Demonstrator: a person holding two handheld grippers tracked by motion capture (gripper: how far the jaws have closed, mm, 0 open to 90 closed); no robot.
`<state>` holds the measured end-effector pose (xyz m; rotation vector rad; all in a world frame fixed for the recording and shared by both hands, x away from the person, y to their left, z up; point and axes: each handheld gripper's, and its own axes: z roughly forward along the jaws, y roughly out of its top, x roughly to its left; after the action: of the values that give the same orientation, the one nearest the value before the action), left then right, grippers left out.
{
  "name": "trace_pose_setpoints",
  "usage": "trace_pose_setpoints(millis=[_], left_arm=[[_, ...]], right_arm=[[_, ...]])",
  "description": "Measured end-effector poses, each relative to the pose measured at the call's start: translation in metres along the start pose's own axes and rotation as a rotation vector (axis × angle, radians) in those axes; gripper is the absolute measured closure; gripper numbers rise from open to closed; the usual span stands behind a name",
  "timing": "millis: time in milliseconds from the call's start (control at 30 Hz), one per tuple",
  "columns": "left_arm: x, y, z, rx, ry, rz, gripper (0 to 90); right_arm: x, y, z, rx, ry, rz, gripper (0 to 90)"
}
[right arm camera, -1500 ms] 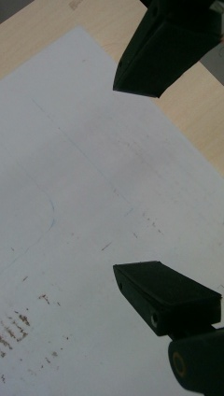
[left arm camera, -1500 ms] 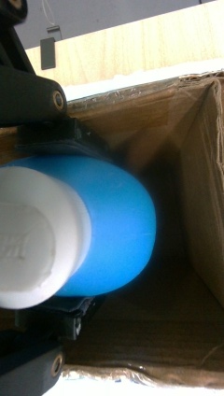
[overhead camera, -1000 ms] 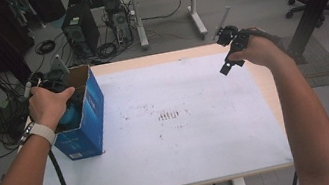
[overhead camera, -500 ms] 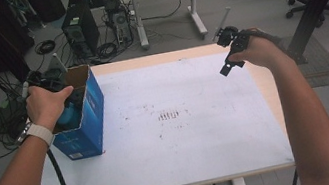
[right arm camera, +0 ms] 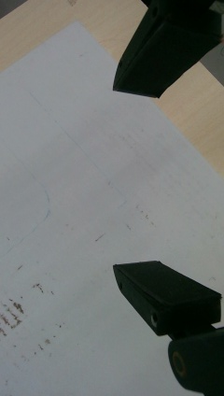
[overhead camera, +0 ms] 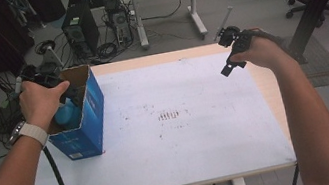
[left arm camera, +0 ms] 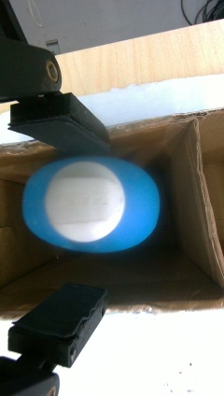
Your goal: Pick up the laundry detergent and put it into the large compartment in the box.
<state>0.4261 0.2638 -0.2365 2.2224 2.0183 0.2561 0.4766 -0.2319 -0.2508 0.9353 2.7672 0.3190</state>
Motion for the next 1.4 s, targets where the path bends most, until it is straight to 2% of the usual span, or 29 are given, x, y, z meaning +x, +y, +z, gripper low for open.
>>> trace_pose_setpoints(millis=[200, 367, 533, 633, 800, 1000, 1400], left_arm=[[-0.003, -0.003, -0.016, -0.012, -0.006, 0.023, 23.9], [-0.009, -0.008, -0.028, -0.008, -0.031, 0.047, 23.0], [-0.011, -0.012, -0.038, -0.008, -0.038, 0.054, 22.6], [-0.013, -0.014, -0.044, -0.017, -0.058, 0.055, 21.8], [-0.020, -0.019, -0.054, -0.028, -0.088, 0.095, 20.1], [-0.031, -0.024, -0.064, -0.037, -0.103, 0.140, 20.1], [-0.060, -0.035, -0.074, -0.048, -0.130, 0.240, 13.6]], right_arm=[[0.002, -0.002, -0.003, -0.005, -0.003, 0.002, 10.8], [0.003, -0.003, -0.005, -0.012, -0.005, 0.001, 10.8], [0.005, -0.004, -0.007, -0.016, -0.007, 0.002, 10.8], [0.006, -0.004, -0.007, -0.015, -0.007, 0.002, 10.8], [0.007, -0.004, -0.008, -0.016, -0.009, 0.001, 10.8], [0.008, -0.005, -0.009, -0.021, -0.011, -0.001, 10.8], [0.010, -0.005, -0.011, -0.017, -0.014, 0.004, 10.8]])
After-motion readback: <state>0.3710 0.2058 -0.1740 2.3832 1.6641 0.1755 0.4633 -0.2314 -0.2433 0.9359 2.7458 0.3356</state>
